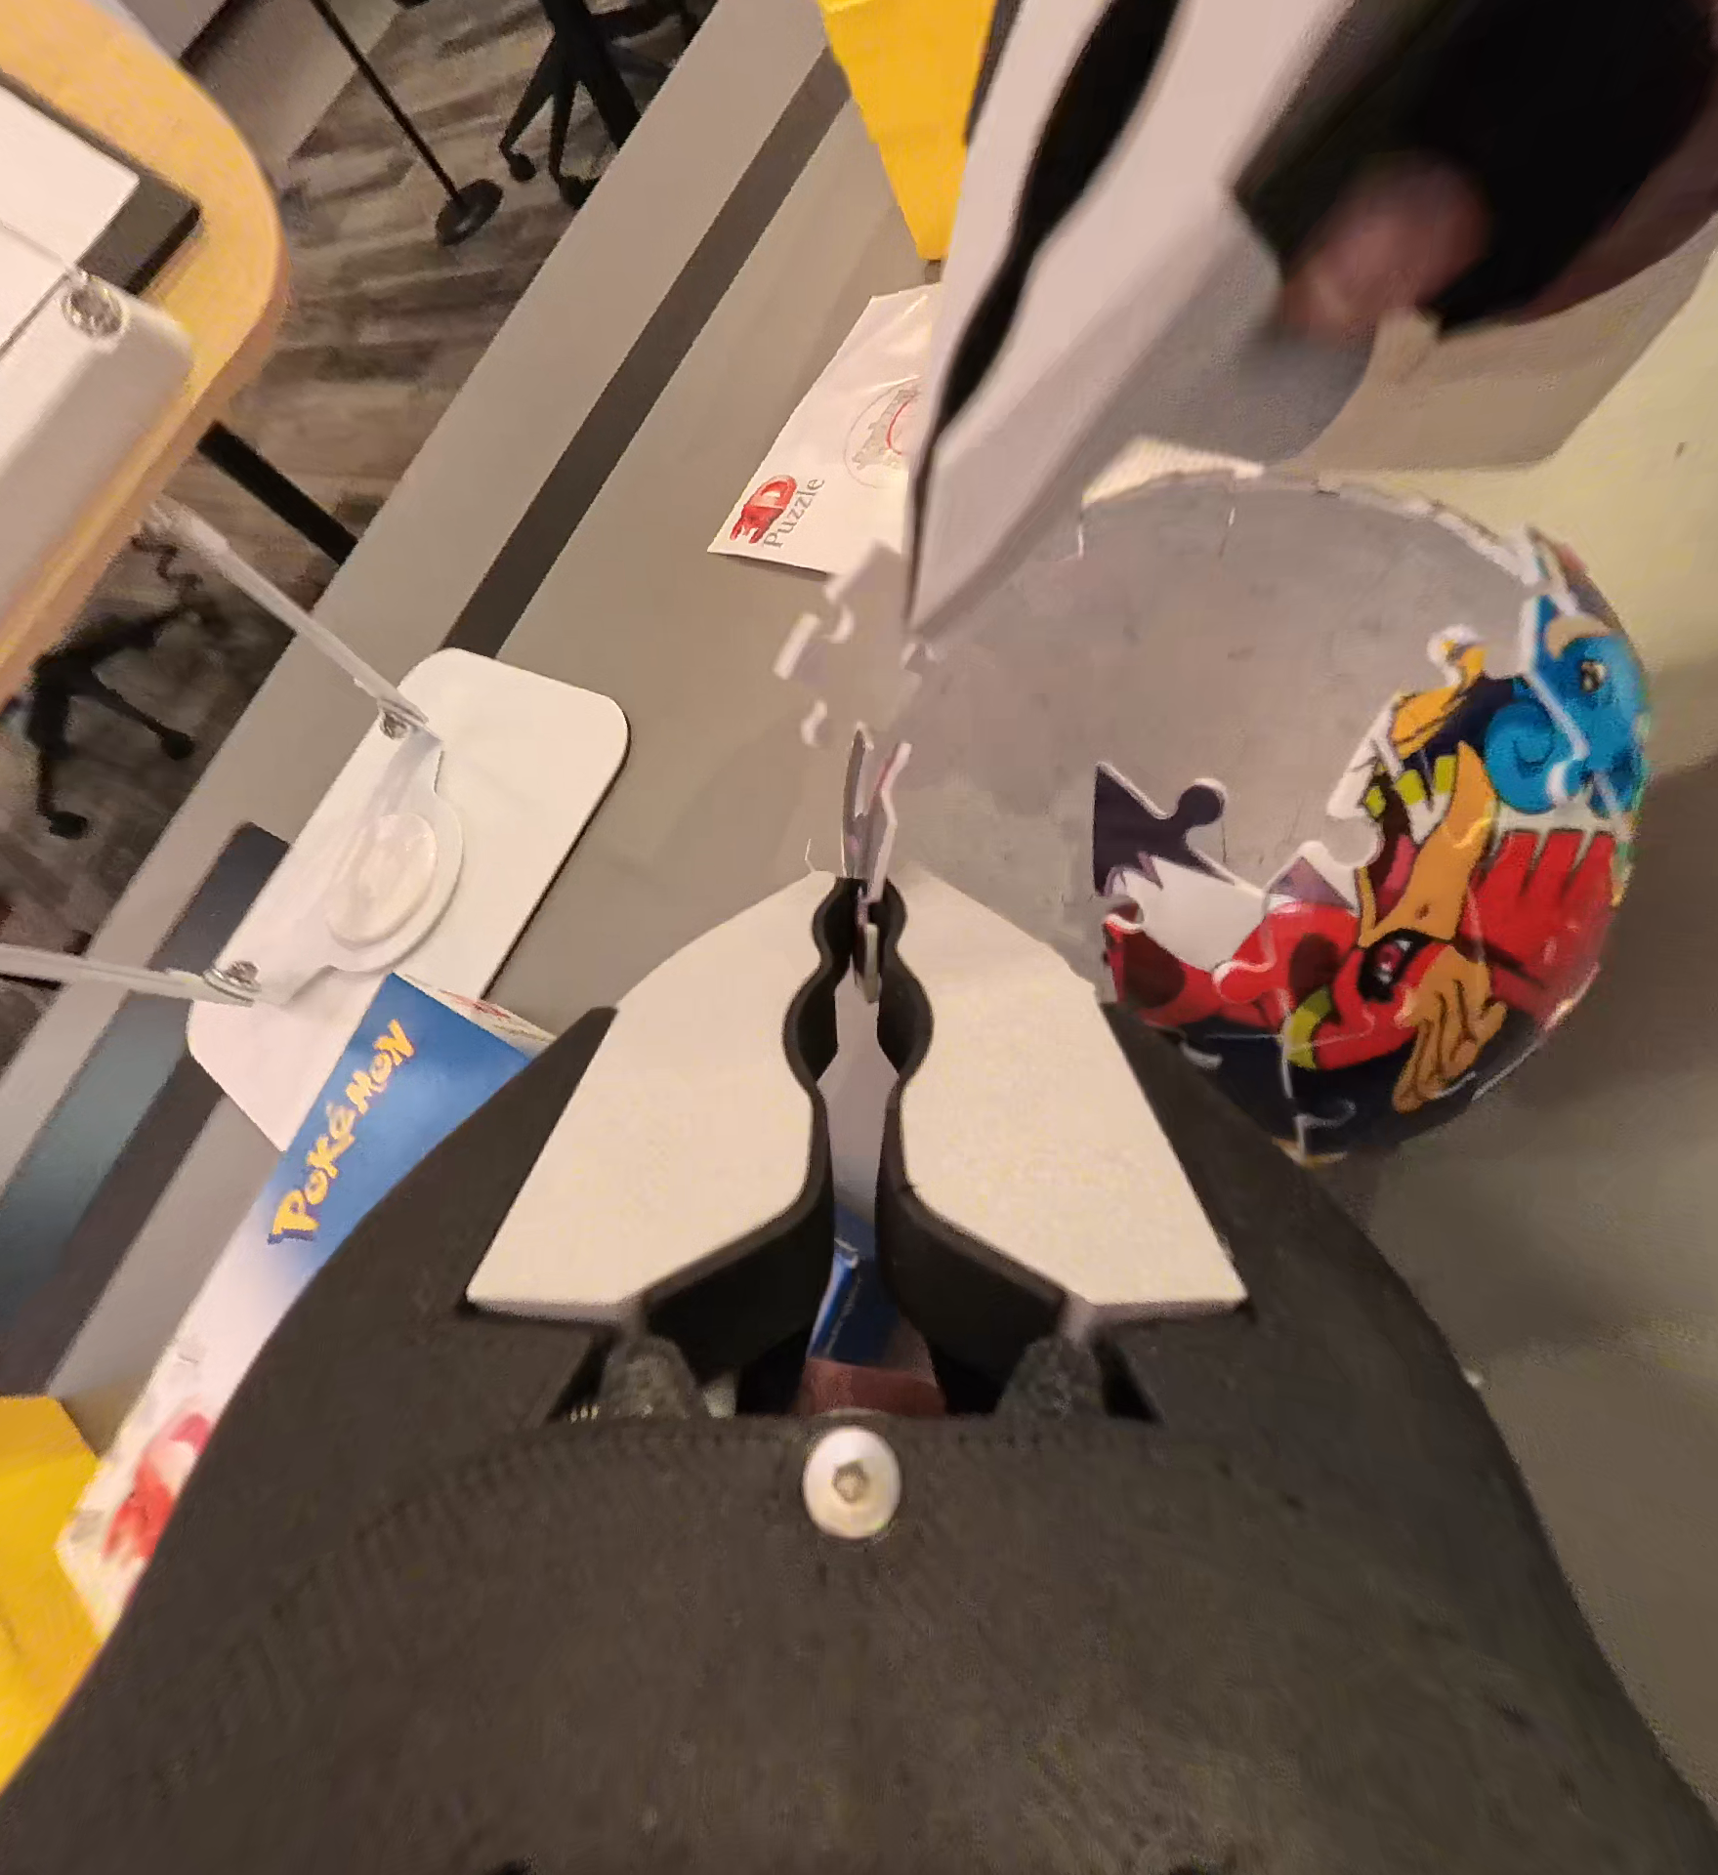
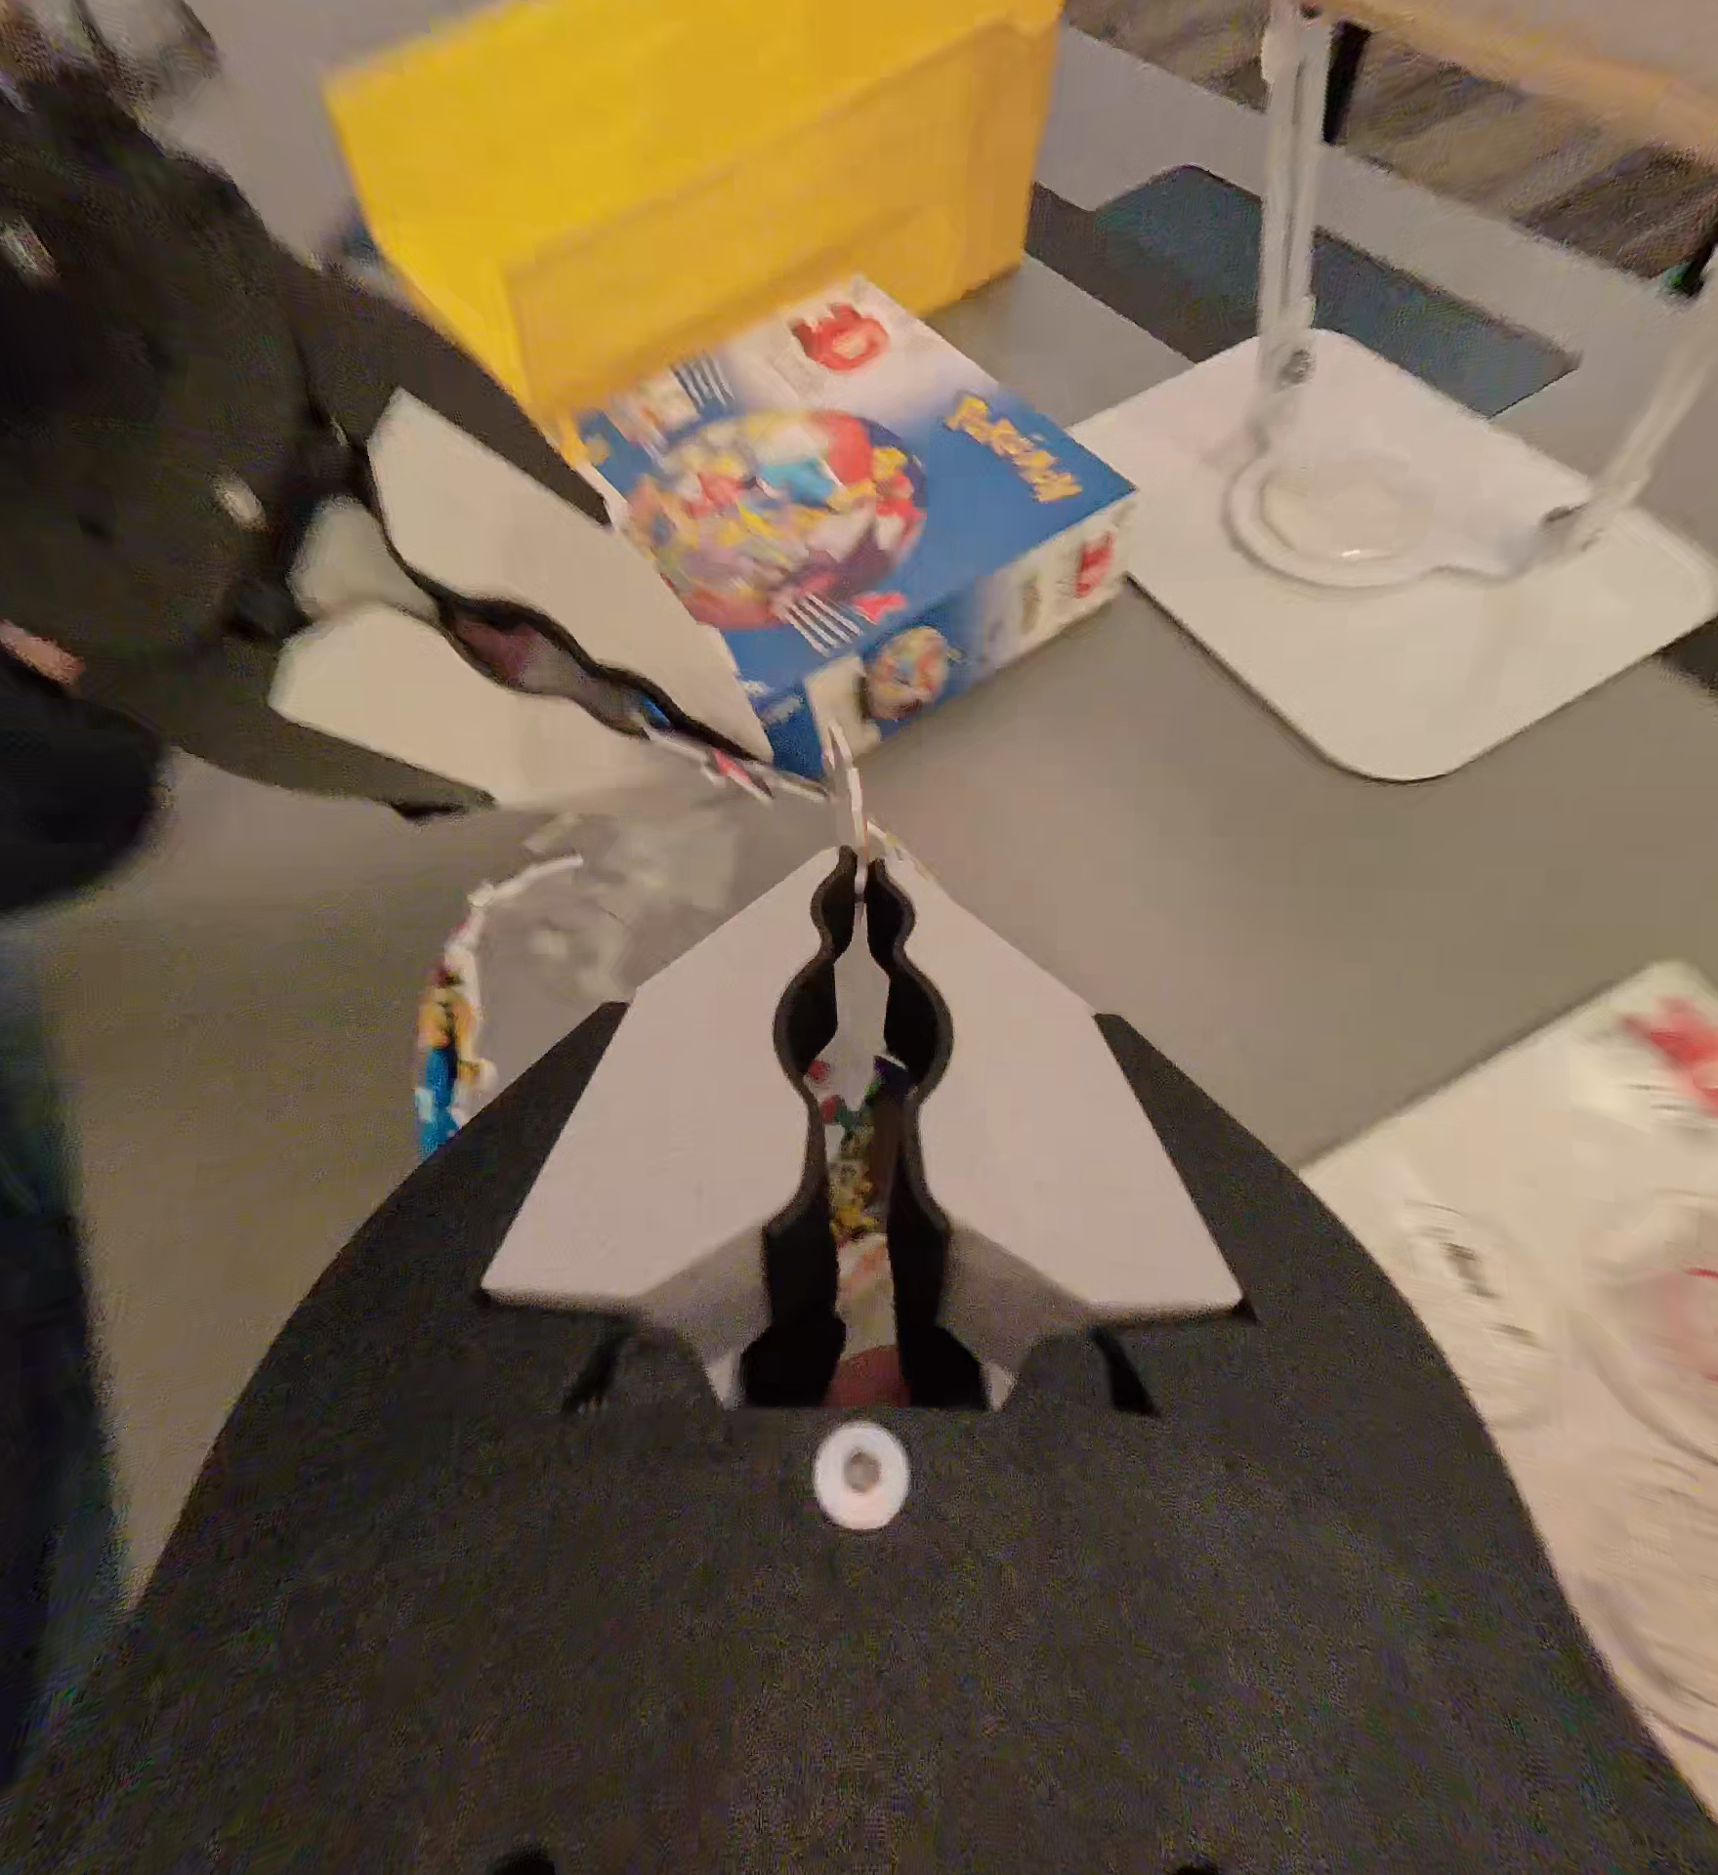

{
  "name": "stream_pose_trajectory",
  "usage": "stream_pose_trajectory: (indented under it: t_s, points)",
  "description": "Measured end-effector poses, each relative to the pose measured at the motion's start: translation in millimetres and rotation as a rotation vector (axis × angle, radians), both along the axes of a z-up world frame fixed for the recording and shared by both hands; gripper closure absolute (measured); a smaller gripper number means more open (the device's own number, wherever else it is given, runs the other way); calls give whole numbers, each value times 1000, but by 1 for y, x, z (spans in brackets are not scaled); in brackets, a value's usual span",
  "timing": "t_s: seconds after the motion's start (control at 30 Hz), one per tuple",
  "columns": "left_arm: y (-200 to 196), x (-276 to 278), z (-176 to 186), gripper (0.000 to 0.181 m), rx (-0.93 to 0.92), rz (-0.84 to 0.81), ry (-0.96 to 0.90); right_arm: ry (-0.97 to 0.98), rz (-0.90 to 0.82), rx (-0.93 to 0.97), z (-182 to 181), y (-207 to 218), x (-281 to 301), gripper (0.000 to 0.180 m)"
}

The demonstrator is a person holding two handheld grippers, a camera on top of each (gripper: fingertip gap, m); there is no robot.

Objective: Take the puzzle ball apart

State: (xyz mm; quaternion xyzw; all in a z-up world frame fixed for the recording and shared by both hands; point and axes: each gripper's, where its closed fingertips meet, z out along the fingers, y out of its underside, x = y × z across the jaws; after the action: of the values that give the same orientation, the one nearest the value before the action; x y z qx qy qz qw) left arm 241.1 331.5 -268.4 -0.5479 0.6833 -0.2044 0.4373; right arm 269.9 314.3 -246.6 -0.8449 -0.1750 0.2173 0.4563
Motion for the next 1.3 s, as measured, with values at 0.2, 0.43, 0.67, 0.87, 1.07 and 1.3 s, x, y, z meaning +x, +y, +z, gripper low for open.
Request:
stream_pose_trajectory:
  t_s: [0.2,0.43,0.67,0.87,1.07,1.3]
  points:
    - [-4,4,0,178,20,-34,-3,143,-48,-10,8,-8,15,180]
    - [-2,0,0,178,15,-23,-8,-163,-354,164,62,-49,115,180]
    - [-1,4,3,178,24,-9,-24,-451,-771,-130,11,-136,287,141]
    - [-1,6,8,178,69,2,-40,-604,-751,-19,27,-133,263,150]
    - [-10,14,21,177,196,-67,-53,-460,-179,225,47,-61,74,150]
    - [-20,23,27,176,249,-129,-29,-662,110,346,14,-14,-13,159]
